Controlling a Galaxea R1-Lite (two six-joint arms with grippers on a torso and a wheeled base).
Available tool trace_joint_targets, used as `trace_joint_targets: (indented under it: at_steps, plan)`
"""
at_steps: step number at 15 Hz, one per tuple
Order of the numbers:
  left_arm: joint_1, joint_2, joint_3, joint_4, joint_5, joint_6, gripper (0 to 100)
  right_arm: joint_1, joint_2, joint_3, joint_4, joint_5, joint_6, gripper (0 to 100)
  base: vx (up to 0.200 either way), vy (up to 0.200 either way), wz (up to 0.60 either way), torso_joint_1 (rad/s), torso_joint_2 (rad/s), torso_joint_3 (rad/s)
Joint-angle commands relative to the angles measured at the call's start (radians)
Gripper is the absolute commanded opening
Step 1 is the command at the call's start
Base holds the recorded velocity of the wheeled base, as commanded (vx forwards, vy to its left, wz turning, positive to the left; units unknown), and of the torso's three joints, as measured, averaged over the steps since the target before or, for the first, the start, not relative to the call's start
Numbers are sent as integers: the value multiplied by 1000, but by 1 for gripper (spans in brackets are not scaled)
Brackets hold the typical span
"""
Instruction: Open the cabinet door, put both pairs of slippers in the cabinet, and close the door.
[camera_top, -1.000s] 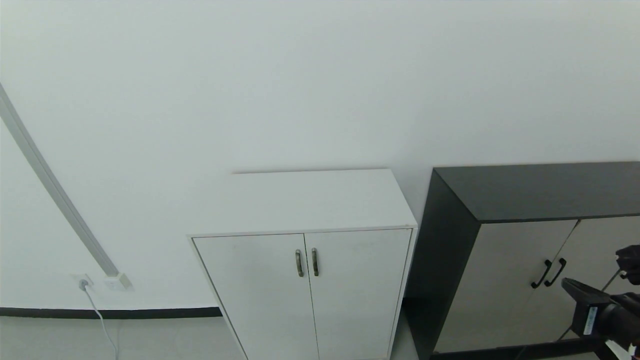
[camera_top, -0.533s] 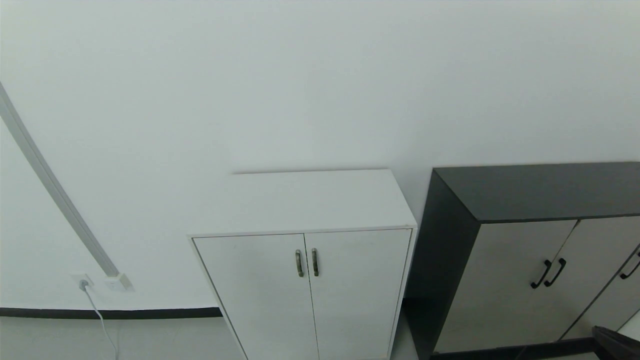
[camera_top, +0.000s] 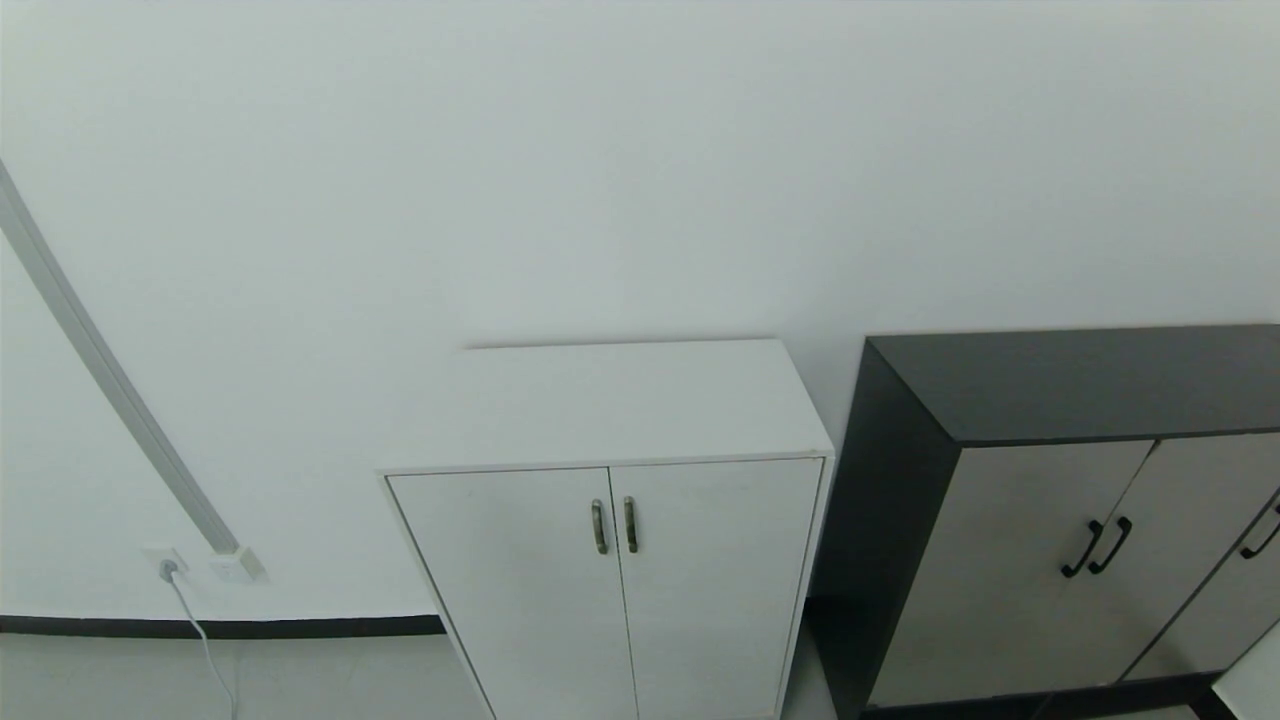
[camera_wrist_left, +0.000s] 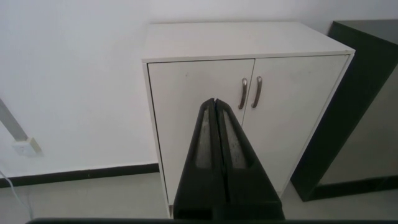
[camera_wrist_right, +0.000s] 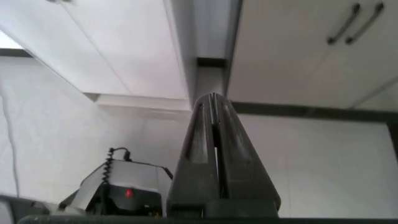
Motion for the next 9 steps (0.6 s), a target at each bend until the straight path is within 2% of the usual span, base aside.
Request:
trace_joint_targets:
  at_steps: [1, 3, 6, 9]
  plan:
    - [0, 1, 0, 0, 0, 1, 0, 21, -86, 0, 45, 0, 0, 0, 0, 0, 0, 0, 0, 0]
    - [0, 1, 0, 0, 0, 1, 0, 37, -129, 0, 101, 3, -8, 0, 0, 0, 0, 0, 0, 0]
    - [0, 1, 0, 0, 0, -1, 0, 27, -213, 0, 94, 2, -8, 0, 0, 0, 0, 0, 0, 0]
    - [0, 1, 0, 0, 0, -1, 0, -40, -314, 0, 96, 2, -8, 0, 0, 0, 0, 0, 0, 0]
